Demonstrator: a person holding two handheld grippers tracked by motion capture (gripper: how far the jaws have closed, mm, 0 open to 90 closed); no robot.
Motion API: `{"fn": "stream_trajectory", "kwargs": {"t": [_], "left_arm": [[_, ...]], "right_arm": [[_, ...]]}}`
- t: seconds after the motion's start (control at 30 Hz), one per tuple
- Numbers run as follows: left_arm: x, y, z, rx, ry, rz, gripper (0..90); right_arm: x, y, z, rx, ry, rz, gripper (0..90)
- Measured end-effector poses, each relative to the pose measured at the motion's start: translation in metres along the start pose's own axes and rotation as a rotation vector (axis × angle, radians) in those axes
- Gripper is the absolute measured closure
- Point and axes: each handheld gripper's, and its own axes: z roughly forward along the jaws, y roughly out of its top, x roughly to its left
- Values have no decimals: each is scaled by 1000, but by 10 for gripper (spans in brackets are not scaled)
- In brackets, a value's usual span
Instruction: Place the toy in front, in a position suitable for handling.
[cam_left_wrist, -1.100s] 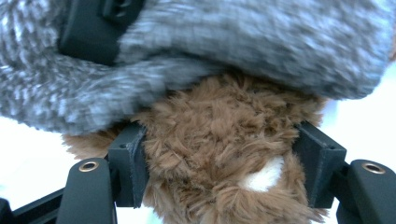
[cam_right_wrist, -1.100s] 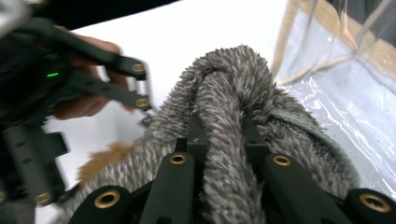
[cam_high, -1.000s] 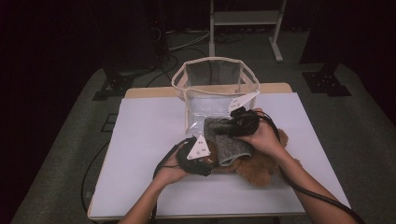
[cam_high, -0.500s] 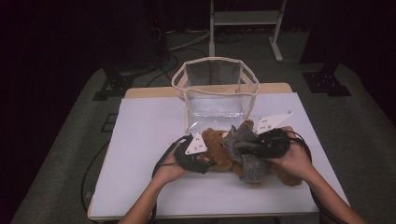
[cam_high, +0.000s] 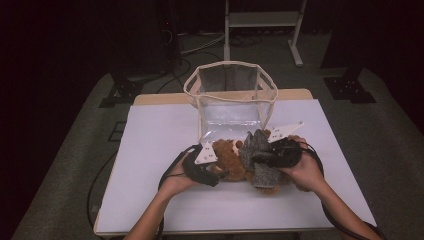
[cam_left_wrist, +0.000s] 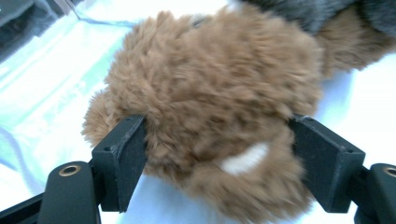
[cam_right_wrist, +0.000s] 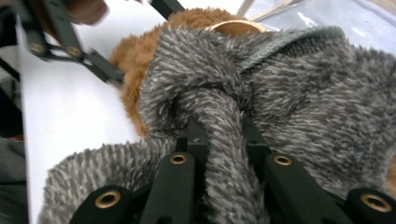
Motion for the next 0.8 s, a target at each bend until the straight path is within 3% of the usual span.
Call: {"fn": "stream_trajectory", "kwargs": {"t": [0.2, 0.3, 0.43, 0.53, 0.67, 0.8], "left_arm": [[3, -6, 1, 0, -2, -2, 381], [1, -3, 3, -10, 19, 38, 399], [2, 0, 5, -27, 28, 43, 432], [3, -1, 6, -34, 38, 39, 436], [3, -2, 4, -27, 44, 43, 435], [6, -5, 1, -35, 30, 25, 418]], "right_arm": [[-7, 3, 1, -22, 11, 28, 784], [1, 11, -3, -42, 17, 1, 784], [14, 27, -3, -74, 59, -32, 785], [27, 38, 9, -60, 92, -75, 784], [37, 38, 26, 3, 84, -133, 783], [29, 25, 19, 17, 60, -107, 783]]}}
